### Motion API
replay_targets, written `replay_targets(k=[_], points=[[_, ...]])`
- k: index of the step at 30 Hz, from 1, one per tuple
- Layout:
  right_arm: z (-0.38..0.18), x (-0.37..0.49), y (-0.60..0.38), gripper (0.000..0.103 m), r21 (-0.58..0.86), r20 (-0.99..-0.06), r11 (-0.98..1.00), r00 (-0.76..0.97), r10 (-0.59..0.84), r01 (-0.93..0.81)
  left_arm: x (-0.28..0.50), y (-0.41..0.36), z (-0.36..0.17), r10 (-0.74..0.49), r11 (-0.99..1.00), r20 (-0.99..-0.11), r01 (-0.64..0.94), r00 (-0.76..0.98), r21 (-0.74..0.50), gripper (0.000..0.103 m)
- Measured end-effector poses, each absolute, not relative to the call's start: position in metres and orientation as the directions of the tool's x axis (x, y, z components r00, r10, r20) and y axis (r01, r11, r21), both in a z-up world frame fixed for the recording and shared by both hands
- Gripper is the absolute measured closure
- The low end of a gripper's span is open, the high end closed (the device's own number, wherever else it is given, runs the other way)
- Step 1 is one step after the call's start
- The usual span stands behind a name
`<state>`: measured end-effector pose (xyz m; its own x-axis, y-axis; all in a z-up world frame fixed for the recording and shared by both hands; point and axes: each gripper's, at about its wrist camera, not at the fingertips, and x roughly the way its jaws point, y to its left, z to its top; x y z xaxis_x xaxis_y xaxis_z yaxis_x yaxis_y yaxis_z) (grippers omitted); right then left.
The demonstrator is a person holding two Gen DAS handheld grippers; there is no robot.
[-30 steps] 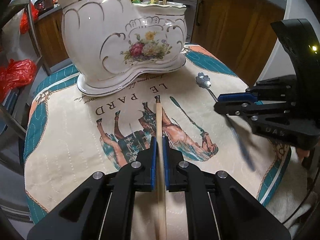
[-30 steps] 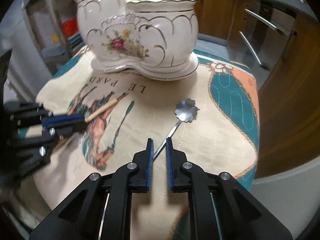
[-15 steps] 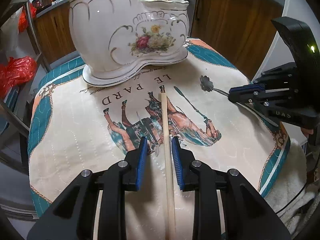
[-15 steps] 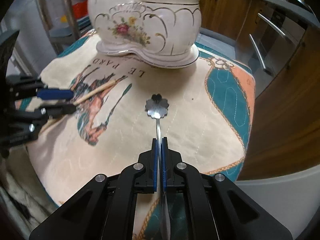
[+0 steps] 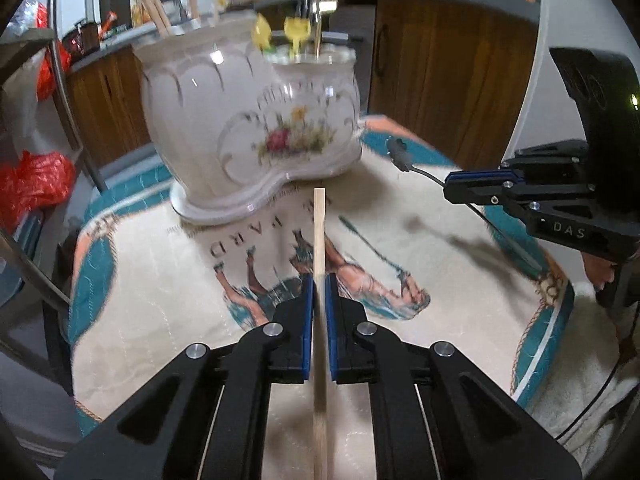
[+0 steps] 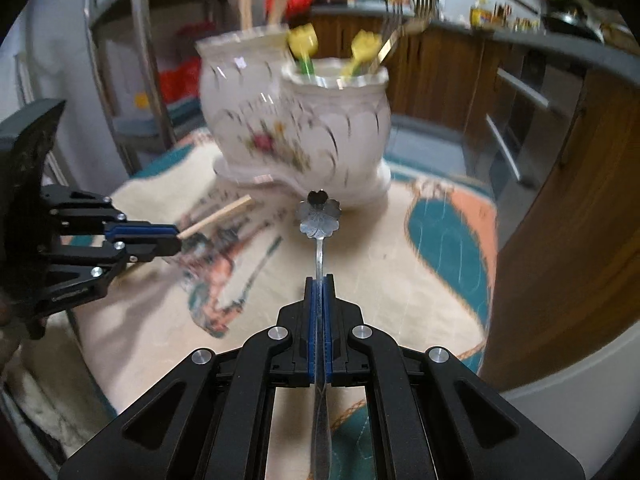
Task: Organize utensils
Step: 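Lift the chopstick over the large cup while the right tool carries the spoon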
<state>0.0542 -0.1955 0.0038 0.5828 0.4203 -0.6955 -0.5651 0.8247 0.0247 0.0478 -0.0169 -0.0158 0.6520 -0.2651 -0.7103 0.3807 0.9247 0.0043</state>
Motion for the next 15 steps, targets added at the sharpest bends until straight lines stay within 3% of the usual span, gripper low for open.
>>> replay_targets(k=[15], points=[[0.057, 0.017, -0.205, 0.099, 0.012, -0.394, 0.816, 0.747, 0.535, -0.578, 0.012, 0.013, 0.05, -0.32, 0.935, -0.431, 0.355, 0.843, -0.001, 0.097]])
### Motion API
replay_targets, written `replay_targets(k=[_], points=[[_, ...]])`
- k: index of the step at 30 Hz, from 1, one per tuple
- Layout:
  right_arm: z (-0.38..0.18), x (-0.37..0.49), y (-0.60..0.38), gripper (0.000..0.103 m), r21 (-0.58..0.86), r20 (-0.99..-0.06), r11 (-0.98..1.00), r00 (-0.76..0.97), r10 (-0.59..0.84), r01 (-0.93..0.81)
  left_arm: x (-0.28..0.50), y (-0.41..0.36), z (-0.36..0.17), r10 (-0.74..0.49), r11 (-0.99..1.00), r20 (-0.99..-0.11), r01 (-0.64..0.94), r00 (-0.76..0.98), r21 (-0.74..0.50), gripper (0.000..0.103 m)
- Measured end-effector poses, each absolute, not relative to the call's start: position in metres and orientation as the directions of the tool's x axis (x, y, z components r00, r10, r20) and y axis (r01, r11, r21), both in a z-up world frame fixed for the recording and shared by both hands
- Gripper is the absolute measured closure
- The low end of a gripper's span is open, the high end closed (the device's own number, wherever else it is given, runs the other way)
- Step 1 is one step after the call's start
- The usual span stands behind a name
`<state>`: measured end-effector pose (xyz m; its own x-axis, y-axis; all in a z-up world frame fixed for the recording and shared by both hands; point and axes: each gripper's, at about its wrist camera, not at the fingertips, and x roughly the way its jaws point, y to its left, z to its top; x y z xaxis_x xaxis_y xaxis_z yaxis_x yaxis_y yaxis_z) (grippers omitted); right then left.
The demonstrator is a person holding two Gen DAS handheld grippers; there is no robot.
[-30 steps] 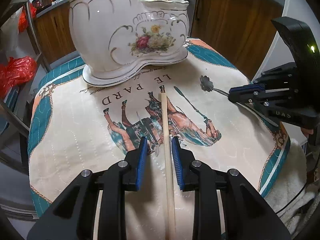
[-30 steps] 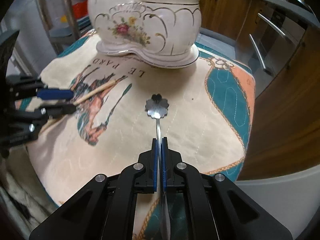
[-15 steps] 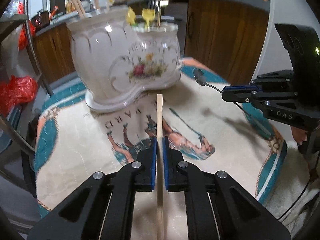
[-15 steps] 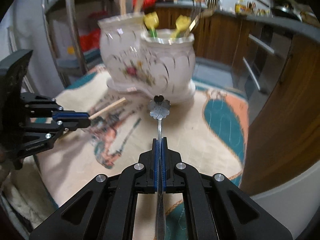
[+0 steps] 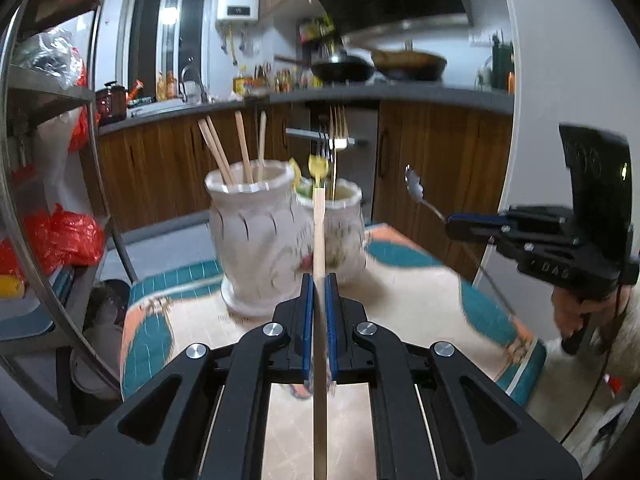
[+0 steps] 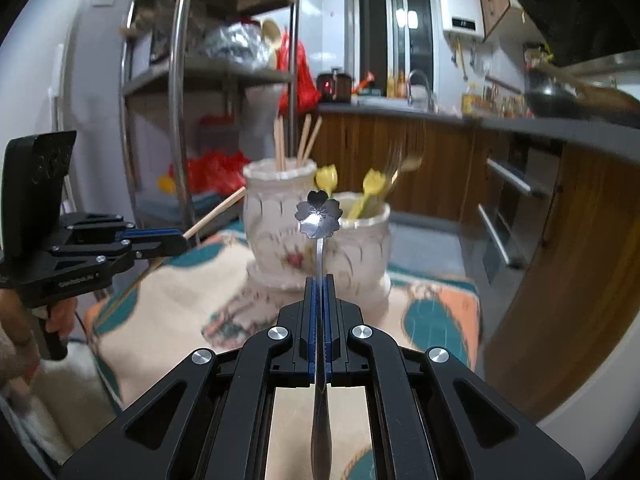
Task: Organize utensils
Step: 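Lift the chopstick over the large cup while the right tool carries the spoon, then drop the chopstick in the large cup while the right tool drops the spoon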
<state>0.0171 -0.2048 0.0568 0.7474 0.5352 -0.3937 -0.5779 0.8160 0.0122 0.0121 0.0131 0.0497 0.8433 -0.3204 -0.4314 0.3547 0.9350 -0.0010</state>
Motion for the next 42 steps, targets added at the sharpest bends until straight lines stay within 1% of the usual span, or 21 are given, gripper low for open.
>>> replay_targets(k=[4, 7, 11, 15, 20, 24, 28, 33, 38, 42], points=[[0.069, 0.021, -0.201, 0.099, 0.024, -0.359, 0.812, 0.753, 0.551, -0.583, 0.014, 0.023, 0.071, -0.349, 0.932, -0.359, 0.36, 0.866, -0.039, 0.097], [0.081, 0.032, -0.198, 0.099, 0.048, -0.331, 0.805, 0.751, 0.571, -0.591, 0.021, 0.026, 0.087, -0.344, 0.936, -0.324, 0.349, 0.881, -0.046, 0.097], [0.104, 0.056, -0.193, 0.099, 0.089, -0.271, 0.802, 0.76, 0.591, -0.591, 0.055, 0.036, 0.114, -0.365, 0.931, -0.247, 0.348, 0.898, -0.108, 0.097], [0.121, 0.089, -0.189, 0.099, 0.152, -0.239, 0.8, 0.764, 0.6, -0.581, 0.084, 0.045, 0.134, -0.388, 0.917, -0.175, 0.36, 0.905, -0.172, 0.097], [0.135, 0.129, -0.185, 0.099, 0.238, -0.169, 0.788, 0.775, 0.61, -0.568, 0.121, 0.055, 0.147, -0.356, 0.915, -0.078, 0.331, 0.931, -0.23, 0.097], [0.131, 0.153, -0.183, 0.099, 0.303, -0.127, 0.785, 0.794, 0.595, -0.54, 0.144, 0.047, 0.14, -0.298, 0.932, -0.04, 0.282, 0.954, -0.226, 0.097], [0.12, 0.171, -0.175, 0.099, 0.315, -0.114, 0.803, 0.82, 0.561, -0.505, 0.158, 0.037, 0.129, -0.252, 0.947, -0.027, 0.241, 0.967, -0.211, 0.097], [0.102, 0.181, -0.167, 0.099, 0.287, -0.11, 0.835, 0.85, 0.515, -0.468, 0.165, 0.027, 0.115, -0.206, 0.967, -0.011, 0.202, 0.978, -0.154, 0.097], [0.089, 0.174, -0.157, 0.099, 0.211, -0.117, 0.858, 0.859, 0.498, -0.468, 0.155, 0.02, 0.103, -0.22, 0.971, -0.03, 0.216, 0.975, -0.105, 0.097], [0.079, 0.17, -0.159, 0.099, 0.204, -0.126, 0.862, 0.861, 0.493, -0.464, 0.146, 0.024, 0.092, -0.218, 0.972, -0.071, 0.21, 0.973, -0.106, 0.097]])
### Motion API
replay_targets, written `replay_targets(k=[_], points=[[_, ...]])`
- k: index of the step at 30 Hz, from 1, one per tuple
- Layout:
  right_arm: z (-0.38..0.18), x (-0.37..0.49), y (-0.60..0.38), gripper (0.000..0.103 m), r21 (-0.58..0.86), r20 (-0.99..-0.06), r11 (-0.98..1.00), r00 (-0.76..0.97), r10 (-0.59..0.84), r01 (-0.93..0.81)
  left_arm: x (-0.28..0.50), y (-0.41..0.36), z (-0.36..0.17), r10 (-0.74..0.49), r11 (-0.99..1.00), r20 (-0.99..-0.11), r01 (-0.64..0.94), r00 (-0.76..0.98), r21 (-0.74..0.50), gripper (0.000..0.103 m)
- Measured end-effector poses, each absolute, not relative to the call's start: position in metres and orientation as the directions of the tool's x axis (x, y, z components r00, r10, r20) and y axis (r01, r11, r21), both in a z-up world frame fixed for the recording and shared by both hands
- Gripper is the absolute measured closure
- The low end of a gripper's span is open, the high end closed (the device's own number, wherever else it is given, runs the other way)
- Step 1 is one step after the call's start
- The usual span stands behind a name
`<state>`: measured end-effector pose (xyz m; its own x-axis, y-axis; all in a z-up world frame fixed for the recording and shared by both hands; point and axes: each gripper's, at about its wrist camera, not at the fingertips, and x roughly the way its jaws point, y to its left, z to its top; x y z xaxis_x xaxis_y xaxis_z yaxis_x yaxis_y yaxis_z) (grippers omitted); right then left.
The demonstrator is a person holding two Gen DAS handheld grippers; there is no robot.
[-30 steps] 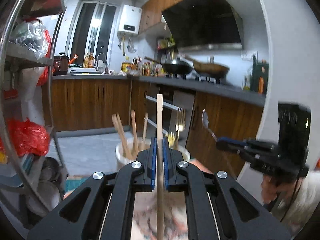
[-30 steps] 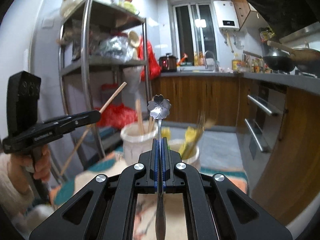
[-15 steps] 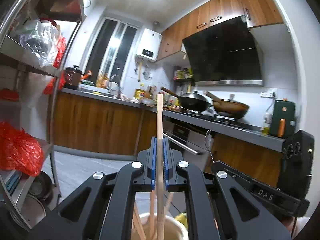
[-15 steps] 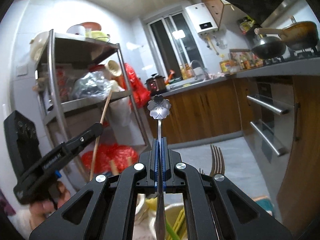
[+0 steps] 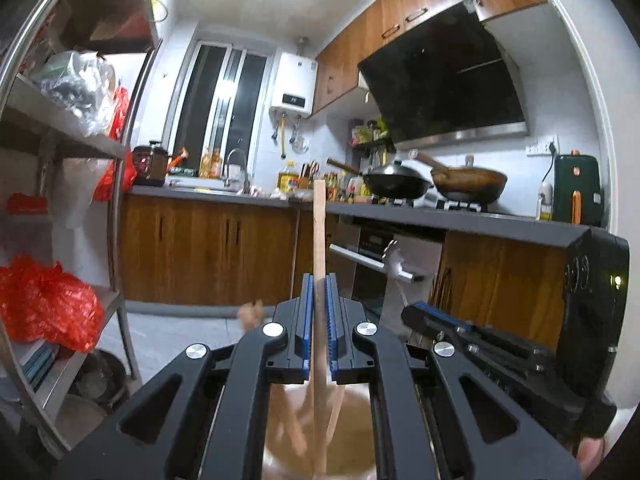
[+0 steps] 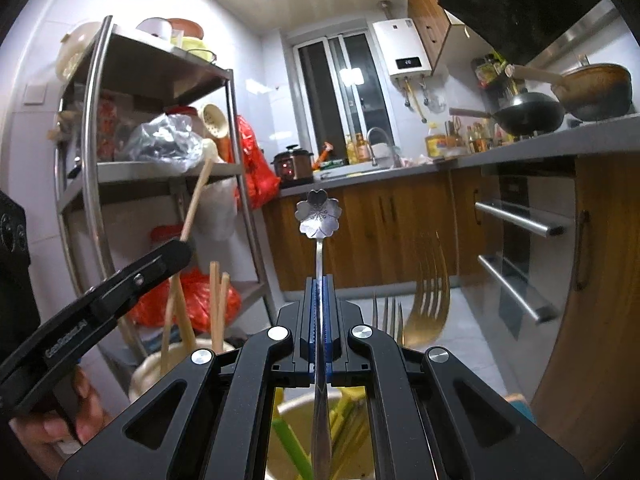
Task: Organize utensils
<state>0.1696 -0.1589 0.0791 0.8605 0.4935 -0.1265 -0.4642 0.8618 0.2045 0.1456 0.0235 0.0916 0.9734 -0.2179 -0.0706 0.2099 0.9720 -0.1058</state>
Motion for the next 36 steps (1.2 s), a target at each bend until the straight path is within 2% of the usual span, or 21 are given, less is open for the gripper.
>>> replay_targets(k=[9, 15, 26, 27, 28, 29, 30, 33, 34, 36], points=[[0.068, 0.147, -0.167, 0.099, 0.174, -0.152, 0.881, 0.872, 0.466, -0.44, 0.122, 0.044, 0.076, -0.2, 0.977, -0.175, 0.183, 0.964, -0.109, 0.097], [0.06, 0.137, -0.183, 0.099, 0.218, -0.191, 0.888, 0.875, 0.445, -0.404, 0.119, 0.05, 0.068, -0.167, 0.985, -0.248, 0.148, 0.954, -0.093, 0.097], [0.051, 0.145, -0.187, 0.099, 0.236, -0.273, 0.902, 0.866, 0.42, -0.362, 0.134, 0.053, 0.067, -0.157, 0.986, -0.327, 0.128, 0.932, -0.11, 0.093], [0.051, 0.145, -0.187, 0.098, 0.236, -0.277, 0.902, 0.865, 0.418, -0.36, 0.135, 0.054, 0.068, -0.157, 0.986, -0.329, 0.127, 0.931, -0.109, 0.091], [0.052, 0.145, -0.187, 0.092, 0.237, -0.28, 0.902, 0.864, 0.418, -0.36, 0.134, 0.053, 0.068, -0.156, 0.986, -0.331, 0.128, 0.93, -0.107, 0.089], [0.052, 0.145, -0.188, 0.083, 0.242, -0.284, 0.9, 0.861, 0.423, -0.362, 0.134, 0.054, 0.069, -0.153, 0.987, -0.332, 0.125, 0.931, -0.103, 0.084], [0.053, 0.145, -0.19, 0.078, 0.247, -0.285, 0.898, 0.859, 0.425, -0.363, 0.133, 0.054, 0.07, -0.15, 0.987, -0.331, 0.124, 0.932, -0.1, 0.076], [0.054, 0.14, -0.195, 0.075, 0.251, -0.281, 0.898, 0.861, 0.425, -0.361, 0.129, 0.055, 0.072, -0.152, 0.987, -0.324, 0.127, 0.934, -0.097, 0.063], [0.055, 0.137, -0.197, 0.072, 0.253, -0.281, 0.898, 0.861, 0.425, -0.36, 0.127, 0.055, 0.074, -0.149, 0.988, -0.323, 0.127, 0.935, -0.088, 0.061], [0.055, 0.13, -0.202, 0.066, 0.257, -0.281, 0.895, 0.858, 0.43, -0.364, 0.119, 0.054, 0.076, -0.143, 0.989, -0.319, 0.127, 0.937, -0.071, 0.051]])
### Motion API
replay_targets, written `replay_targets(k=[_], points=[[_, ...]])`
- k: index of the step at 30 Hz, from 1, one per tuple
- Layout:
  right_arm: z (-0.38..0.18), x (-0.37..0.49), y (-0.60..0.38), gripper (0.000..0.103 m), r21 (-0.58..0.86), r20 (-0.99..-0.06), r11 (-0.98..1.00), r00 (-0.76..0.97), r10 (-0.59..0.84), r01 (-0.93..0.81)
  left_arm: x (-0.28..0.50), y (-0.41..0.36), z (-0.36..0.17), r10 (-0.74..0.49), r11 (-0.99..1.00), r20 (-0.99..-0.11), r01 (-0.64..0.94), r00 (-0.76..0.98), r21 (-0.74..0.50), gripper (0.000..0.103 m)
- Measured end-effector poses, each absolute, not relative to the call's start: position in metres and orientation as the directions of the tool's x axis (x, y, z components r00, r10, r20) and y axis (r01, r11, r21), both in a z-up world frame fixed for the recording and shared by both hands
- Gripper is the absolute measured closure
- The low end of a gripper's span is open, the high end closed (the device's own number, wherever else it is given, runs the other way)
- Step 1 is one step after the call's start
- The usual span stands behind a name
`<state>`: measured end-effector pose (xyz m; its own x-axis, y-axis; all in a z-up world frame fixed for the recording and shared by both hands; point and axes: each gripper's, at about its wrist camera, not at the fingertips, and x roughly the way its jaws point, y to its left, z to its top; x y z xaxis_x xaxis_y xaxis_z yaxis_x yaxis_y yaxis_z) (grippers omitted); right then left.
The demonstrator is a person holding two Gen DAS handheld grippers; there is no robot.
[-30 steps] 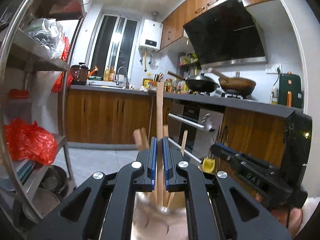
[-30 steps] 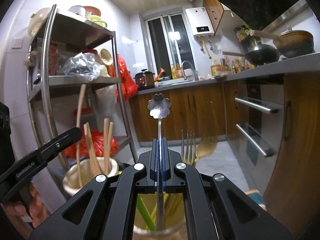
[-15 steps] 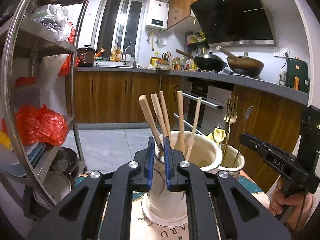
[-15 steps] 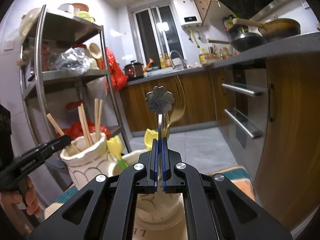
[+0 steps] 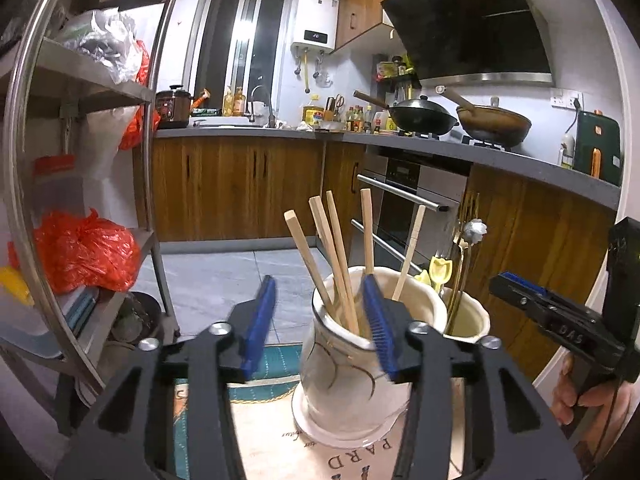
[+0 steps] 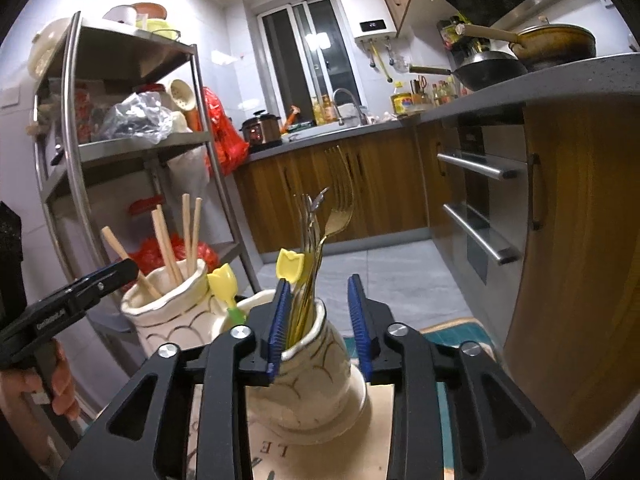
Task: Organize utensils
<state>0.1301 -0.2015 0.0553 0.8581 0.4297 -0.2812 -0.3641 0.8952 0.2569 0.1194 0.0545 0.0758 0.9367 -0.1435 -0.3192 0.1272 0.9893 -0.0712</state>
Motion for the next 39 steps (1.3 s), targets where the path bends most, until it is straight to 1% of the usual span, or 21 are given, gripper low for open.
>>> replay_targets(k=[1, 2, 3, 7, 9, 14, 16, 18, 20, 21, 22, 23, 24, 26, 30, 34, 36, 39], points=[[0.055, 0.125, -0.204, 0.061, 0.255, -0.283, 0.895, 0.856, 0.431, -0.366, 0.116, 0.054, 0.076, -0.143, 0.99, -0.317, 0.129, 0.938, -0.065, 0.05], [0.055, 0.122, -0.206, 0.058, 0.252, -0.29, 0.895, 0.853, 0.433, -0.369, 0.11, 0.054, 0.076, -0.146, 0.989, -0.318, 0.134, 0.937, -0.058, 0.05], [0.054, 0.118, -0.207, 0.057, 0.245, -0.304, 0.894, 0.846, 0.438, -0.375, 0.107, 0.054, 0.076, -0.148, 0.989, -0.321, 0.138, 0.936, -0.053, 0.05], [0.042, 0.106, -0.209, 0.057, 0.205, -0.399, 0.901, 0.808, 0.433, -0.382, 0.089, 0.052, 0.069, -0.153, 0.988, -0.345, 0.148, 0.926, -0.043, 0.05], [0.035, 0.097, -0.21, 0.057, 0.192, -0.432, 0.903, 0.793, 0.43, -0.385, 0.08, 0.052, 0.062, -0.16, 0.987, -0.359, 0.152, 0.919, -0.05, 0.049], [0.02, 0.075, -0.207, 0.057, 0.133, -0.47, 0.909, 0.783, 0.409, -0.395, 0.061, 0.042, 0.035, -0.171, 0.985, -0.401, 0.164, 0.9, -0.05, 0.048], [0.017, 0.069, -0.204, 0.054, 0.115, -0.47, 0.909, 0.784, 0.406, -0.401, 0.058, 0.037, 0.029, -0.175, 0.984, -0.413, 0.167, 0.894, -0.056, 0.044], [0.017, 0.06, -0.202, 0.049, 0.083, -0.455, 0.913, 0.8, 0.392, -0.4, 0.053, 0.033, 0.022, -0.171, 0.985, -0.409, 0.162, 0.896, -0.055, 0.031], [0.019, 0.055, -0.201, 0.039, 0.075, -0.438, 0.909, 0.805, 0.399, -0.41, 0.045, 0.028, 0.02, -0.163, 0.986, -0.388, 0.162, 0.907, -0.035, 0.026], [0.021, 0.051, -0.201, 0.037, 0.075, -0.427, 0.905, 0.807, 0.409, -0.419, 0.042, 0.026, 0.02, -0.16, 0.986, -0.378, 0.163, 0.912, -0.024, 0.023], [0.023, 0.047, -0.201, 0.032, 0.074, -0.416, 0.902, 0.809, 0.415, -0.425, 0.039, 0.025, 0.02, -0.16, 0.986, -0.371, 0.165, 0.915, -0.018, 0.021], [0.025, 0.043, -0.201, 0.028, 0.069, -0.403, 0.9, 0.814, 0.419, -0.43, 0.035, 0.025, 0.021, -0.16, 0.986, -0.36, 0.166, 0.919, -0.013, 0.017], [0.027, 0.042, -0.2, 0.025, 0.063, -0.392, 0.9, 0.819, 0.42, -0.431, 0.032, 0.025, 0.023, -0.159, 0.986, -0.344, 0.166, 0.925, -0.01, 0.012], [0.029, 0.033, -0.198, 0.02, 0.03, -0.358, 0.902, 0.838, 0.412, -0.43, 0.027, 0.026, 0.025, -0.163, 0.986, -0.321, 0.167, 0.933, -0.016, 0.006], [0.031, 0.027, -0.192, 0.014, -0.044, -0.314, 0.91, 0.87, 0.38, -0.413, 0.022, 0.029, 0.03, -0.144, 0.988, -0.275, 0.155, 0.951, 0.018, 0.006], [0.038, 0.024, -0.191, 0.008, -0.09, -0.243, 0.91, 0.895, 0.375, -0.406, 0.024, 0.034, 0.037, -0.129, 0.989, -0.206, 0.142, 0.97, 0.051, 0.006], [0.039, 0.023, -0.192, 0.007, -0.096, -0.197, 0.912, 0.906, 0.375, -0.399, 0.028, 0.038, 0.038, -0.115, 0.992, -0.192, 0.124, 0.975, 0.037, 0.006], [0.036, 0.024, -0.192, 0.006, -0.093, -0.18, 0.914, 0.909, 0.376, -0.396, 0.029, 0.042, 0.036, -0.117, 0.993, -0.181, 0.119, 0.977, 0.003, 0.006]])
